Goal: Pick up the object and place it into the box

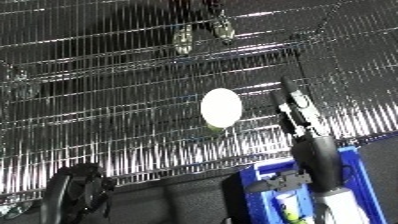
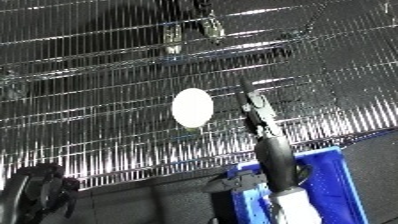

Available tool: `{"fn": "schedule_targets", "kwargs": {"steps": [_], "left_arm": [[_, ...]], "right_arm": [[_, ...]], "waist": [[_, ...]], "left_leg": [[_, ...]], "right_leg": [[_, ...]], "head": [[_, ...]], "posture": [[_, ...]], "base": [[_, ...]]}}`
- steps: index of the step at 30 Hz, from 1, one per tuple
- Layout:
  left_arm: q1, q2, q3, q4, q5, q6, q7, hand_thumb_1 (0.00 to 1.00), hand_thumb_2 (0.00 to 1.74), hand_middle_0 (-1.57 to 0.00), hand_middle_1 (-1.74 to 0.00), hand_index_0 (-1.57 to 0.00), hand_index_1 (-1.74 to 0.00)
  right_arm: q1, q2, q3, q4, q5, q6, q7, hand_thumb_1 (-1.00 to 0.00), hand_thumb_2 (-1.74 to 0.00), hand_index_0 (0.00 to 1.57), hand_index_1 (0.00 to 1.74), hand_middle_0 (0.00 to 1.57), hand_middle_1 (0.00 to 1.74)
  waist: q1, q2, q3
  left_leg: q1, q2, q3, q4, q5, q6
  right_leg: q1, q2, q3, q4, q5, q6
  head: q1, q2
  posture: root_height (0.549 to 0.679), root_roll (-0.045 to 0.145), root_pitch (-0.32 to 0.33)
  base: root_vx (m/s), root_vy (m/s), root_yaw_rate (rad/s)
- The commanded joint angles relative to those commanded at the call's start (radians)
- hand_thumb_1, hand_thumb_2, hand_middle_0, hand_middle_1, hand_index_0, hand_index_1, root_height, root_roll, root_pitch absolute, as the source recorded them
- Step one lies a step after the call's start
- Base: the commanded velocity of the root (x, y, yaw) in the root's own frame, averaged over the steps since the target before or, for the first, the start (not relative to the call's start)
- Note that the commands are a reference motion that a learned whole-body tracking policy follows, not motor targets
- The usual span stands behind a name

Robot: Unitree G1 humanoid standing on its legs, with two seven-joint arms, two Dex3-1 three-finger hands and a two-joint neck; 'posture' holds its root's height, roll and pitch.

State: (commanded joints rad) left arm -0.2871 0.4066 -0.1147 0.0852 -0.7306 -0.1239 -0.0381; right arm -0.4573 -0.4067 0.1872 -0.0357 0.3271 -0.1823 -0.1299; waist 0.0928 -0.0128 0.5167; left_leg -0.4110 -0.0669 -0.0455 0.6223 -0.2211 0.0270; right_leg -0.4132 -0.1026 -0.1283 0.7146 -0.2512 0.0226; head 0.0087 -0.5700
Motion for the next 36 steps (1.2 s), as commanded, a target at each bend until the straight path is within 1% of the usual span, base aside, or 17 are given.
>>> {"fn": "schedule_targets", "kwargs": {"steps": [2, 5, 9, 13, 19, 22, 26, 27, 28, 31, 36], "left_arm": [[-0.005, 0.008, 0.003, -0.007, 0.003, -0.002, 0.004, 1.00, 1.74, -1.57, -1.74, -1.57, -1.74], [-0.008, 0.017, 0.006, -0.020, 0.005, -0.002, 0.011, 1.00, 1.74, -1.57, -1.74, -1.57, -1.74], [-0.013, 0.021, 0.001, -0.038, 0.008, 0.000, 0.022, 1.00, 1.74, -1.57, -1.74, -1.57, -1.74], [-0.027, 0.017, -0.013, -0.044, 0.013, 0.002, 0.031, 1.00, 1.74, -1.57, -1.74, -1.57, -1.74], [-0.050, 0.011, -0.035, -0.051, 0.019, 0.002, 0.046, 1.00, 1.74, -1.57, -1.74, -1.57, -1.74], [-0.058, 0.011, -0.038, -0.057, 0.019, 0.004, 0.049, 1.00, 1.74, -1.57, -1.74, -1.57, -1.74], [-0.070, 0.014, -0.039, -0.061, 0.018, 0.004, 0.049, 1.00, 1.74, -1.57, -1.74, -1.57, -1.74], [-0.073, 0.016, -0.039, -0.062, 0.018, 0.004, 0.049, 1.00, 1.74, -1.57, -1.74, -1.57, -1.74], [-0.076, 0.017, -0.040, -0.062, 0.017, 0.003, 0.048, 1.00, 1.74, -1.57, -1.74, -1.57, -1.74], [-0.083, 0.020, -0.039, -0.064, 0.015, 0.002, 0.049, 1.00, 1.74, -1.57, -1.74, -1.57, -1.74], [-0.093, 0.021, -0.038, -0.059, 0.009, 0.006, 0.049, 1.00, 1.74, -1.57, -1.74, -1.57, -1.74]], "right_arm": [[-0.003, -0.003, -0.005, 0.008, -0.010, -0.004, -0.018, 0.00, 0.00, 0.00, 0.00, 0.00, 0.00], [-0.007, -0.006, -0.007, 0.020, -0.030, -0.007, -0.031, 0.00, 0.00, 0.00, 0.00, 0.00, 0.00], [-0.026, -0.014, 0.002, 0.031, -0.051, -0.007, -0.050, 0.00, 0.00, 0.00, 0.00, 0.00, 0.00], [-0.051, -0.022, 0.011, 0.042, -0.052, -0.006, -0.070, 0.00, 0.00, 0.00, 0.00, 0.00, 0.00], [-0.077, -0.038, 0.021, 0.052, -0.045, -0.001, -0.079, 0.00, 0.00, 0.00, 0.00, 0.00, 0.00], [-0.085, -0.044, 0.022, 0.055, -0.039, 0.000, -0.083, 0.00, 0.00, 0.00, 0.00, 0.00, 0.00], [-0.102, -0.055, 0.019, 0.063, -0.021, -0.005, -0.090, 0.00, 0.00, 0.00, 0.00, 0.00, 0.00], [-0.107, -0.058, 0.018, 0.065, -0.017, -0.006, -0.092, 0.00, 0.00, 0.00, 0.00, 0.00, 0.00], [-0.113, -0.061, 0.017, 0.067, -0.014, -0.007, -0.093, 0.00, 0.00, 0.00, 0.00, 0.00, 0.00], [-0.131, -0.072, 0.013, 0.069, -0.005, -0.006, -0.092, 0.00, 0.00, 0.00, 0.00, 0.00, 0.00], [-0.164, -0.091, 0.006, 0.073, 0.006, 0.006, -0.084, 0.00, 0.00, 0.00, 0.00, 0.00, 0.00]], "waist": [[-0.001, 0.005, 0.003], [-0.004, 0.013, 0.003], [-0.005, 0.022, 0.003], [-0.007, 0.026, 0.003], [-0.009, 0.034, 0.003], [-0.009, 0.039, 0.003], [-0.007, 0.045, 0.003], [-0.007, 0.047, 0.003], [-0.006, 0.048, 0.003], [-0.005, 0.052, 0.003], [-0.004, 0.059, 0.003]], "left_leg": [[-0.016, -0.002, 0.001, 0.015, -0.005, 0.0020], [-0.049, -0.005, 0.003, 0.039, -0.010, 0.0053], [-0.103, -0.009, 0.007, 0.068, -0.016, 0.0090], [-0.162, -0.013, 0.013, 0.103, -0.025, 0.0122], [-0.248, -0.017, 0.023, 0.165, -0.046, 0.0200], [-0.283, -0.018, 0.027, 0.192, -0.056, 0.0242], [-0.323, -0.017, 0.031, 0.221, -0.068, 0.0285], [-0.332, -0.017, 0.032, 0.228, -0.071, 0.0295], [-0.341, -0.016, 0.033, 0.235, -0.074, 0.0305], [-0.367, -0.015, 0.035, 0.263, -0.085, 0.0329], [-0.418, -0.015, 0.038, 0.320, -0.106, 0.0365]], "right_leg": [[-0.016, -0.0013, 0.001, 0.014, -0.002, -0.0008], [-0.051, -0.0023, 0.002, 0.038, -0.003, -0.0019], [-0.108, 0.0005, 0.005, 0.069, -0.006, -0.0038], [-0.169, 0.0043, 0.005, 0.106, -0.011, -0.0062], [-0.260, 0.0107, 0.006, 0.169, -0.025, -0.0088], [-0.300, 0.0128, 0.008, 0.198, -0.032, -0.0094], [-0.343, 0.0128, 0.010, 0.228, -0.040, -0.0095], [-0.352, 0.0125, 0.010, 0.235, -0.042, -0.0096], [-0.362, 0.0123, 0.010, 0.242, -0.044, -0.0099], [-0.391, 0.0114, 0.009, 0.269, -0.052, -0.0112], [-0.443, 0.0109, 0.014, 0.319, -0.066, -0.0141]], "head": [[0.009, 0.006], [0.028, 0.024], [0.050, 0.056], [0.059, 0.089], [0.077, 0.156], [0.091, 0.194], [0.112, 0.256], [0.114, 0.264], [0.122, 0.286], [0.131, 0.311], [0.146, 0.332]], "posture": [[0.645, 0.044, 0.014], [0.642, 0.043, 0.027], [0.637, 0.042, 0.055], [0.631, 0.039, 0.086], [0.621, 0.035, 0.130], [0.616, 0.033, 0.148], [0.610, 0.031, 0.170], [0.609, 0.030, 0.175], [0.608, 0.030, 0.180], [0.603, 0.028, 0.191], [0.594, 0.026, 0.208]], "base": [[0.011, 0.011, 0.015], [0.006, 0.019, 0.010], [-0.020, 0.012, 0.016], [-0.028, 0.001, 0.025], [-0.014, 0.002, 0.014], [0.004, 0.001, 0.010], [0.013, -0.002, 0.003], [0.009, 0.000, -0.009], [0.011, 0.005, -0.018], [0.018, 0.012, -0.023], [0.022, 0.011, -0.012]]}}
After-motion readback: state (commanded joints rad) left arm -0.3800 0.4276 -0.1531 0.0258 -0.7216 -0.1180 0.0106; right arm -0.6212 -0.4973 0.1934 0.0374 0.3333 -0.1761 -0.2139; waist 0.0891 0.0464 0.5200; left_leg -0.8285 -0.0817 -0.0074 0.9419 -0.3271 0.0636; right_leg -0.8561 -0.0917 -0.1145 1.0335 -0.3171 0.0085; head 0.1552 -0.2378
